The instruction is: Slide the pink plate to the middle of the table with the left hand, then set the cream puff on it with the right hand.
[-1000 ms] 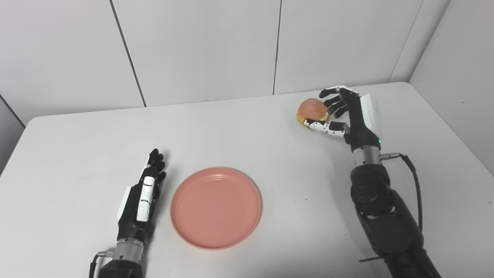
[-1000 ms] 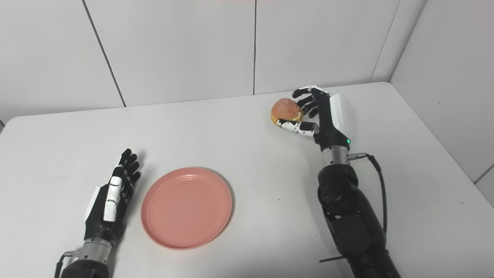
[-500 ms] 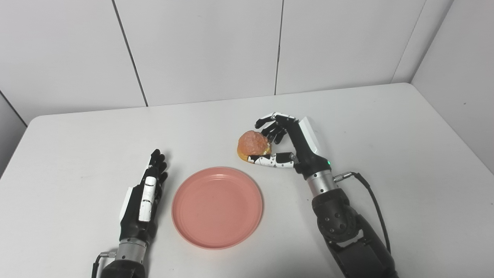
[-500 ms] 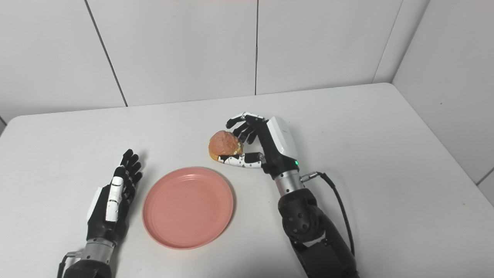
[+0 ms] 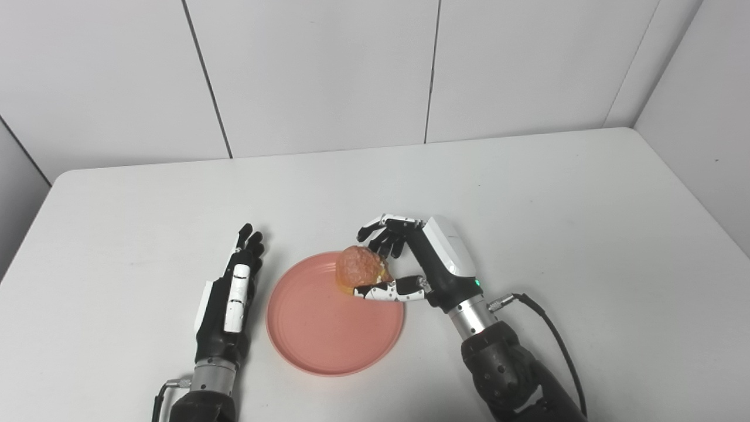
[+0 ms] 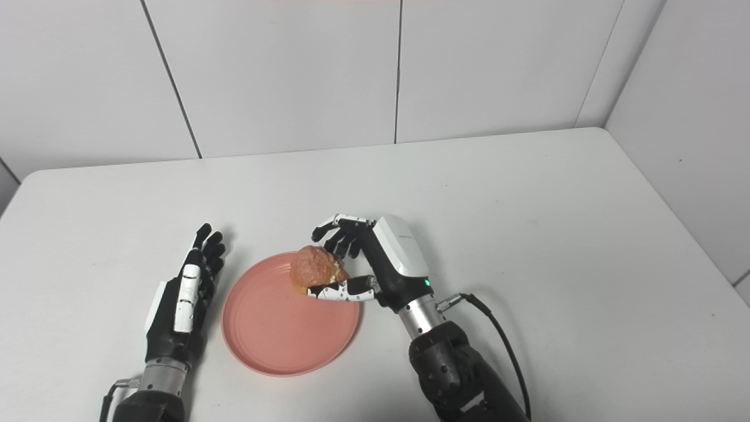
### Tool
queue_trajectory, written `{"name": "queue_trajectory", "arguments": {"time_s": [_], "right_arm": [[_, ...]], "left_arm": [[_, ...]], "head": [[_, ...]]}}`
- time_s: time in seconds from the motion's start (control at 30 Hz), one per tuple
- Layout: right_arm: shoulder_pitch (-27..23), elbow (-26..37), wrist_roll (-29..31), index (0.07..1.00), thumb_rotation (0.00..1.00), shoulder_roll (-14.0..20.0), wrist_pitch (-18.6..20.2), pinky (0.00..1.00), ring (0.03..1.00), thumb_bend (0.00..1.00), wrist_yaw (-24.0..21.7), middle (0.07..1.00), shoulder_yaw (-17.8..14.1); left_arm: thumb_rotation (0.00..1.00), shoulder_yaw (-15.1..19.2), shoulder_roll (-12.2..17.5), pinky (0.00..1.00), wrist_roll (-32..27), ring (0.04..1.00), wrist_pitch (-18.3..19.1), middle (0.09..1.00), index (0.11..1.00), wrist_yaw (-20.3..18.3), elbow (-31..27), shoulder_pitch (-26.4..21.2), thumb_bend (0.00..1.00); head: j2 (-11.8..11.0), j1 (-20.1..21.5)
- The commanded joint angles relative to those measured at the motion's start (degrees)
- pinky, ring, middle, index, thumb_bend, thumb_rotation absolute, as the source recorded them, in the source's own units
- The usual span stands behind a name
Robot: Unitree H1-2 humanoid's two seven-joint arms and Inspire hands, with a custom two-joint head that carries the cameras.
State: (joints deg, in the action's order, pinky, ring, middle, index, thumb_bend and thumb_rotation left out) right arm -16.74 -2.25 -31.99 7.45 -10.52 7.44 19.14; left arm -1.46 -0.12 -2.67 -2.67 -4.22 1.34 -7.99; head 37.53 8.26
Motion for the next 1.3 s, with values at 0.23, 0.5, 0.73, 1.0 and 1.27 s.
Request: {"name": "queue_trajectory", "arguments": {"time_s": [0.23,0.5,0.73,1.0,1.27], "right_arm": [[0.9,1.2,-0.2,0.529,0.0,-0.2,-4.9,0.4,0.46,0.51,-0.5,0.461,0.0],[1.4,1.8,-1.1,0.518,0.0,0.0,-7.2,0.42,0.495,0.52,0.0,0.472,0.1],[1.1,0.6,-1.5,0.513,0.0,0.3,-9.2,0.43,0.515,0.52,0.0,0.479,-0.1],[0.7,-0.5,-2.6,0.496,0.0,0.5,-10.9,0.42,0.534,0.52,0.5,0.496,-0.6],[0.1,-0.7,-5.3,0.496,0.08,1.4,-9.4,0.57,0.668,0.5,-2.2,0.661,0.4]], "left_arm": [[1.0,-2.5,-0.5,1.0,1.0,1.0,0.7,1.0,0.992,-0.8,-1.0,0.9,0.66],[1.0,-3.4,-1.9,1.0,1.7,1.0,2.0,1.0,0.986,0.3,-2.1,1.1,0.62],[1.0,-3.9,-2.8,1.0,2.4,1.0,1.9,1.0,0.977,1.5,-2.1,1.2,0.6],[1.0,-4.4,-2.7,1.0,2.3,1.0,4.0,0.995,0.974,1.8,-3.3,1.2,0.61],[1.0,-4.3,-2.4,1.0,1.5,1.0,3.3,1.0,0.983,1.1,-2.9,1.0,0.59]], "head": [[0.3,-4.8],[0.7,-8.3],[0.8,-9.0],[0.7,-9.1],[0.6,-8.8]]}}
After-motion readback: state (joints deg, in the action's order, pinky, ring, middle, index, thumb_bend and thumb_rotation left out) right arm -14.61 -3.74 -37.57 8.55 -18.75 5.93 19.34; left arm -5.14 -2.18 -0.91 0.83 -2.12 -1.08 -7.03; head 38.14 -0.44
